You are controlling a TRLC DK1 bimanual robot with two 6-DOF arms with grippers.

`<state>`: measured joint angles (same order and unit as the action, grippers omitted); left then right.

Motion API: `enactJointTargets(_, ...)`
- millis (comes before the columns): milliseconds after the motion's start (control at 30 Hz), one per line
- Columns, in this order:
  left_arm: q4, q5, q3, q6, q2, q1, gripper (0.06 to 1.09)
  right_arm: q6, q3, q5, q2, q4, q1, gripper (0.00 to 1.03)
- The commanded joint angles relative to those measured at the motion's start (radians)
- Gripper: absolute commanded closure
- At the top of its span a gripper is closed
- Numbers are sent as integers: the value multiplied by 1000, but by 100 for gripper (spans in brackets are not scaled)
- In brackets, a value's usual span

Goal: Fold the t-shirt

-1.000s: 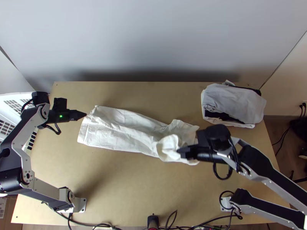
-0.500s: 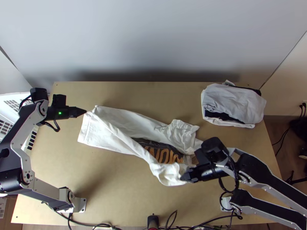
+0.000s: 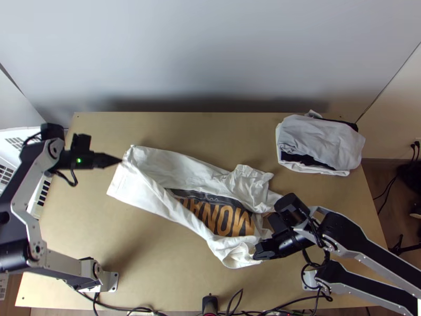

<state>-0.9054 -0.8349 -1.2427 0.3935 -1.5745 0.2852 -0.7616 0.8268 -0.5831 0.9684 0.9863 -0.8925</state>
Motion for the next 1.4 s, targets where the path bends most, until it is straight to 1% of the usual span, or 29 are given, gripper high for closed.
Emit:
enactJointTargets(0,-135,-41,152,148,172,2,105,5,-9,-4,6,6,17,100)
enactJointTargets(67,-239,-40,189,252,231,34,105,7,-12,-3,9,-1,18,100)
enactJointTargets(167,-452,-32,218,485,283,121,105,24,-12,-1,23,-6,38,100)
enactJointTargets(233,-543,-13,226,587,300,189,105,47,-15,0,35,-6,58,100)
enactJointTargets(300,-590,0,229,645,300,255,105,81,-23,0,50,-6,95,100)
enactJointTargets(467,-595,2,233,697,295,356,105,133,-45,0,75,-23,198,100)
enactJointTargets(667,-592,-1,219,706,269,376,105,183,-68,3,62,-34,323,100)
enactJointTargets(767,-587,-3,215,709,251,376,105,191,-75,6,61,-34,372,100)
enactJointTargets(1067,-538,-10,169,688,160,382,105,209,-98,29,64,-72,434,100)
enactJointTargets(1167,-457,-13,149,611,122,378,105,211,-98,34,69,-87,443,100)
enactJointTargets(1267,-414,-35,114,545,79,359,105,209,-94,39,73,-101,451,100)
enactJointTargets(1367,-328,-49,86,430,59,312,105,203,-91,52,79,-127,471,100)
